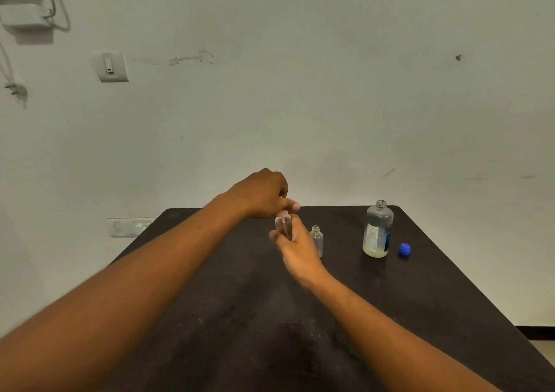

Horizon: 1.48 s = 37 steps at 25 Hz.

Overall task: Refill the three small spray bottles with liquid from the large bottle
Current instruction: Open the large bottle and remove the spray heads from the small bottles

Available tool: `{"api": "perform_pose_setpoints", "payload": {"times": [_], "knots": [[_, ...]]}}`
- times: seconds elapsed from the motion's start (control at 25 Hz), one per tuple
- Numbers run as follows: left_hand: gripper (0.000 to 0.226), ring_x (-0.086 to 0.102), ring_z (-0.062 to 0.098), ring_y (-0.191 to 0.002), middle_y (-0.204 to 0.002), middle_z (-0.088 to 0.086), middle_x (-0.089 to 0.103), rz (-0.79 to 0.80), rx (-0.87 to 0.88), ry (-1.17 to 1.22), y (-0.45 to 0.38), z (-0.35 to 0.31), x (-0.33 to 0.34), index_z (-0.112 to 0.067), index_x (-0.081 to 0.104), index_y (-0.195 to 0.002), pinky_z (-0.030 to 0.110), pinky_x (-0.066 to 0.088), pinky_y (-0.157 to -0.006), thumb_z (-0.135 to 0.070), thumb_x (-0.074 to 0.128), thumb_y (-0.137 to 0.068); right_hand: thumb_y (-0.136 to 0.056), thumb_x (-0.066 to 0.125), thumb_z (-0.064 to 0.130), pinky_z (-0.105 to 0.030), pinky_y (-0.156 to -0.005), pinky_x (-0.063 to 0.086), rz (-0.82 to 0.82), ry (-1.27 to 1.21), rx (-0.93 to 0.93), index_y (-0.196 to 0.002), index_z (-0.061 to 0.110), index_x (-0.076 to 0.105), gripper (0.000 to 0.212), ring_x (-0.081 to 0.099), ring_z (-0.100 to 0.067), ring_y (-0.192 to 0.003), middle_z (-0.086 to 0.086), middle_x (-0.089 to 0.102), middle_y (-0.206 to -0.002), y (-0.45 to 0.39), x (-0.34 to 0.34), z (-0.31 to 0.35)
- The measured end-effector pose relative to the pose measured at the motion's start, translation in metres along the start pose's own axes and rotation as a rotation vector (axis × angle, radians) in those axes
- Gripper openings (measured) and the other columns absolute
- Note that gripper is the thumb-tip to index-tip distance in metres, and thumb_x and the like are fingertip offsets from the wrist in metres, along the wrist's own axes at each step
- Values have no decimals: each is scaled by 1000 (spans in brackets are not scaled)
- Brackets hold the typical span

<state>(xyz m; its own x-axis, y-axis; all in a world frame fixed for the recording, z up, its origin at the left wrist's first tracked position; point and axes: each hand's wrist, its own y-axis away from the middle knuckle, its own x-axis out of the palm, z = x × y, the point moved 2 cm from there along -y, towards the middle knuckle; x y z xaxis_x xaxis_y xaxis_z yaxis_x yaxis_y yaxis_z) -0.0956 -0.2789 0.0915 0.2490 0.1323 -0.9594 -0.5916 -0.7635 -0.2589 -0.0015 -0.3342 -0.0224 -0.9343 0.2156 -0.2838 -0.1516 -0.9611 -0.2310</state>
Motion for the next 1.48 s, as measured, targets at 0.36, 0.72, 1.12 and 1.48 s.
{"api": "perform_pose_setpoints", "payload": {"times": [0.36, 0.72, 1.12, 1.48], "knots": [[9, 68, 16, -83, -90, -1, 73, 128, 74, 154, 2, 11, -2, -13, 75, -94, 34, 57, -77, -20, 70, -93, -103, 58, 25, -11, -67, 41, -22, -5, -20, -119, 29, 46, 20, 58, -8, -88, 14, 55, -97, 2, -3, 1], [20, 69, 13, -95, -105, -3, 73, 94, 46, 413, 6, 22, -2, -18, 75, -109, 24, 58, -83, -14, 75, -89, -104, 57, 26, -14, -68, 43, -28, -4, 5, -118, 29, 46, 18, 57, -10, -85, 9, 55, -97, -2, -2, 1], [14, 66, 13, -83, -92, -4, 73, -100, -66, 430, 6, 37, -5, -12, 73, -101, 24, 54, -71, -24, 71, -95, -104, 57, 28, -12, -68, 38, 3, 23, 11, -119, 32, 41, 22, 57, -11, -89, 17, 50, -98, -3, 9, -6], [22, 65, 16, -79, -95, 5, 76, -289, -196, 690, 16, 76, -24, -11, 63, -118, 28, 57, -72, -20, 66, -99, -102, 57, 28, -11, -71, 40, 16, -30, 26, -120, 30, 49, 20, 57, -5, -93, 18, 54, -102, -11, 13, -21]]}}
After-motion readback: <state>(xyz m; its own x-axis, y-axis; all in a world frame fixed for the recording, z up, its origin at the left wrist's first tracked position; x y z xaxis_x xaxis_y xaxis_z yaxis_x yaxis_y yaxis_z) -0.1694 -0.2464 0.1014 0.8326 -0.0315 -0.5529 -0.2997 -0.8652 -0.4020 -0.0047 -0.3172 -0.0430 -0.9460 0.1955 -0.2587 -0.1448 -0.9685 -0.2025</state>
